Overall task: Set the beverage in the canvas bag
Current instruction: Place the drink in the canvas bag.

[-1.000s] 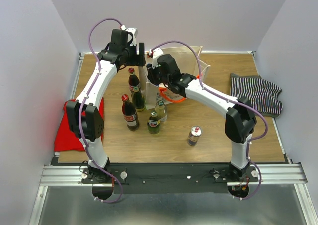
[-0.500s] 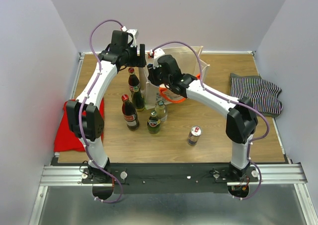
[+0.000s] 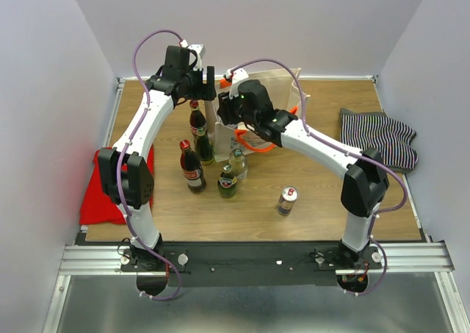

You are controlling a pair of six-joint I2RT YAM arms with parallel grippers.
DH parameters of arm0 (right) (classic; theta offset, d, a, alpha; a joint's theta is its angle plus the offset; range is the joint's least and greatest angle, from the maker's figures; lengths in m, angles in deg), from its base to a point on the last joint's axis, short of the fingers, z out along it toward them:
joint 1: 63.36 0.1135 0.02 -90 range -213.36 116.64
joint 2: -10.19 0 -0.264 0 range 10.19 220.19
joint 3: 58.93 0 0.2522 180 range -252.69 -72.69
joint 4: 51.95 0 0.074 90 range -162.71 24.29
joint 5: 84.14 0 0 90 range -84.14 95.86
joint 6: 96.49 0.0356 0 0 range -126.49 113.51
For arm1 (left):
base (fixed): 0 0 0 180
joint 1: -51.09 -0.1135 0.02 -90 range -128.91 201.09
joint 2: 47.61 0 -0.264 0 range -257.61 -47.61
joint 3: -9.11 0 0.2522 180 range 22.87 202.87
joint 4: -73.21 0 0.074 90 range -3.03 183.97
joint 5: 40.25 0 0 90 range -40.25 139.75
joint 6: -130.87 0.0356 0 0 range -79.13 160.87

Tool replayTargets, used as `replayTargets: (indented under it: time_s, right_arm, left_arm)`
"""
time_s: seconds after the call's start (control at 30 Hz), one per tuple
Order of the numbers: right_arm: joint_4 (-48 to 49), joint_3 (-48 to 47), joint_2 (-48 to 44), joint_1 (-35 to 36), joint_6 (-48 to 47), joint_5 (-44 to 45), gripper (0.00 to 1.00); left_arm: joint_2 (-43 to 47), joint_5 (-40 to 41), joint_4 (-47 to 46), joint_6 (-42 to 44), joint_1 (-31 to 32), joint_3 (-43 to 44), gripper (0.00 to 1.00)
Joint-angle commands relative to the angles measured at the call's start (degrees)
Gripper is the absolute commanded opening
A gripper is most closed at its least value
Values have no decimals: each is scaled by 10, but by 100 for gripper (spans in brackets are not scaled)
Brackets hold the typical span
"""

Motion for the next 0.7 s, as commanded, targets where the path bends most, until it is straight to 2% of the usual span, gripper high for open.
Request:
replayTargets:
  time_s: [0.0,0.5,0.53,0.57,0.63,0.67]
  right_arm:
    - [45,-1,-38,8,10,-12,58]
    - [41,-7,-44,9,13,27,60]
    - [43,-2,-45,9,35,38,60]
    - [35,-5,-45,-1,61,88,60]
    - [-3,-7,-28,-40,146,53,60]
    - [-11,-7,-20,-86,170,-8,60]
  left_arm:
    - [13,-5,-5,10,-4,-4,89]
    - [9,-8,-5,10,-4,-2,89]
    - [9,-6,-5,10,-4,-3,89]
    - [9,-5,-5,10,-4,-2,89]
    - [9,-7,-5,9,-5,-4,89]
    - [9,-10,-5,9,-4,-5,89]
